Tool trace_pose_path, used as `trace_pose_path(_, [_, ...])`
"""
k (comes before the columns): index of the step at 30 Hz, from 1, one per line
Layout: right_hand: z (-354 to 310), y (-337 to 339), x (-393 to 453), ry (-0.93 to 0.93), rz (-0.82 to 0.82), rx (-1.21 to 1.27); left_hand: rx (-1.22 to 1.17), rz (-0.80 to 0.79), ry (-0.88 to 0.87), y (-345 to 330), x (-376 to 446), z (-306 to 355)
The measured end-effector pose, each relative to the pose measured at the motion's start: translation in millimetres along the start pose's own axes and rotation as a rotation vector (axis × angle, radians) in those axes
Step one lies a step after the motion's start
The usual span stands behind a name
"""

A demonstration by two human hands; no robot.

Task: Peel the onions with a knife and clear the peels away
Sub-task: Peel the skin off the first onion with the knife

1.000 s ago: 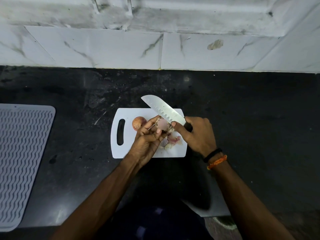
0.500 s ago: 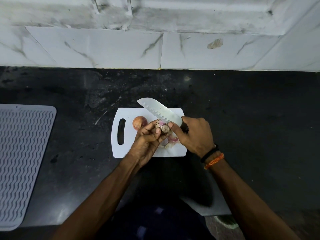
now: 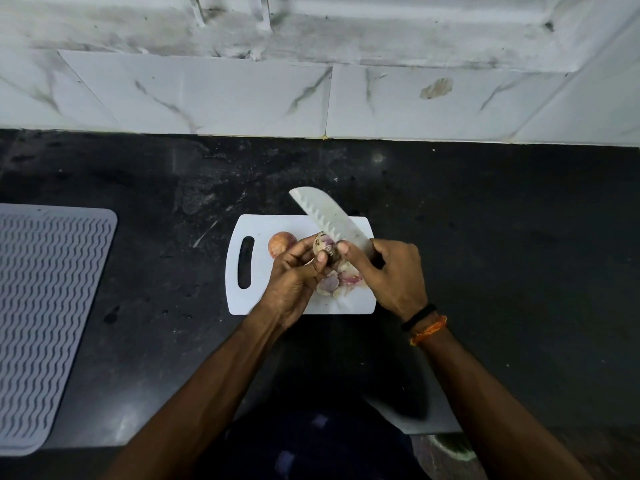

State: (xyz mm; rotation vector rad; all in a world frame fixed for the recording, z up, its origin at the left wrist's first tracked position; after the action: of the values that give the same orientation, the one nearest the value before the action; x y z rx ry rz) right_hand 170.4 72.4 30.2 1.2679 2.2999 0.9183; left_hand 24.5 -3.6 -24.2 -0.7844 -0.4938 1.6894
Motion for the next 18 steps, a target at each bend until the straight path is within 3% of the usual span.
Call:
trace_pose_path(4, [6.4,7.0,2.9,-0.087,-0.010,0.006,-0.024,-0.044,-0.004,-0.5,0.7,-0.3])
trace_pose_path(18, [7.2,3.1,4.2,-0.035,0.011,-0.302,-0.026,-0.056,0.039,-3.9,-0.9,-1.5])
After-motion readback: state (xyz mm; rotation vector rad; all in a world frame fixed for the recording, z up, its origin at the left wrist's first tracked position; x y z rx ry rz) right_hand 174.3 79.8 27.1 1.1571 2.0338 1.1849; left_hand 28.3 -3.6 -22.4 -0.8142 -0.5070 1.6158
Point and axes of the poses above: each hand's wrist, its own x-axis towards the middle knuckle, its own y-axis out of the back of the hand, z = x × y, the point moved 4 cm from there along x, towards the middle knuckle, and after that the axes turned 9 degrees about -z, right-handed, at the moved point
